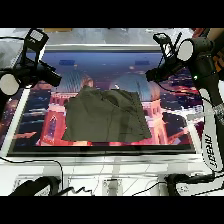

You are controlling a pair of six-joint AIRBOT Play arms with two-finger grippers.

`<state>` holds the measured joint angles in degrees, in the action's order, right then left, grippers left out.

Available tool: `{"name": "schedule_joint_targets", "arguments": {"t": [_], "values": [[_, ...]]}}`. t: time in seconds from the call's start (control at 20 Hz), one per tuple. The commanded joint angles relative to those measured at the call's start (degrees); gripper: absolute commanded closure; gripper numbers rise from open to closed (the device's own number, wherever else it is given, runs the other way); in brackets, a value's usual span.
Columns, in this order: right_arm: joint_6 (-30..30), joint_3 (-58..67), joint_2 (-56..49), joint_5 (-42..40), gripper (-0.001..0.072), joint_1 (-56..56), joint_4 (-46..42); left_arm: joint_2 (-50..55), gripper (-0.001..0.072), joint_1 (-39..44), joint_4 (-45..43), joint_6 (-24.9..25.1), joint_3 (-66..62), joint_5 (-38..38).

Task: Fold the clothes and pants, and hang the long-sleeved shirts on hangers.

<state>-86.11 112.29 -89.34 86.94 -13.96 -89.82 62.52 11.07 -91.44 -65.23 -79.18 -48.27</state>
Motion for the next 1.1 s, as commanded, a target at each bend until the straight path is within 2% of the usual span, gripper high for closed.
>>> {"name": "schedule_joint_targets", "arguments": {"t": [0.0, 0.75, 0.9, 1.05], "values": [[0.0, 0.0, 0.0, 0.0, 0.0686, 0.0, 0.0, 0.0, 0.0694, 0.0, 0.0, 0.0, 0.0, 0.0], [0.1, 0.0, 0.0, -0.8, 0.0685, 0.0, 0.0, 0.0, 0.0694, 0.0, 0.0, 0.0, 0.0, 0.0], [5.1, -1.4, -0.1, -1.0, 0.0685, 1.0, -5.2, 0.1, 0.0694, 0.0, 0.3, 0.0, 0.0, 0.0], [6.7, -8.6, -0.1, 3.8, 0.0686, 8.2, -3.8, 0.4, 0.0694, 0.0, 2.7, 0.0, 0.0, 0.0]]}}
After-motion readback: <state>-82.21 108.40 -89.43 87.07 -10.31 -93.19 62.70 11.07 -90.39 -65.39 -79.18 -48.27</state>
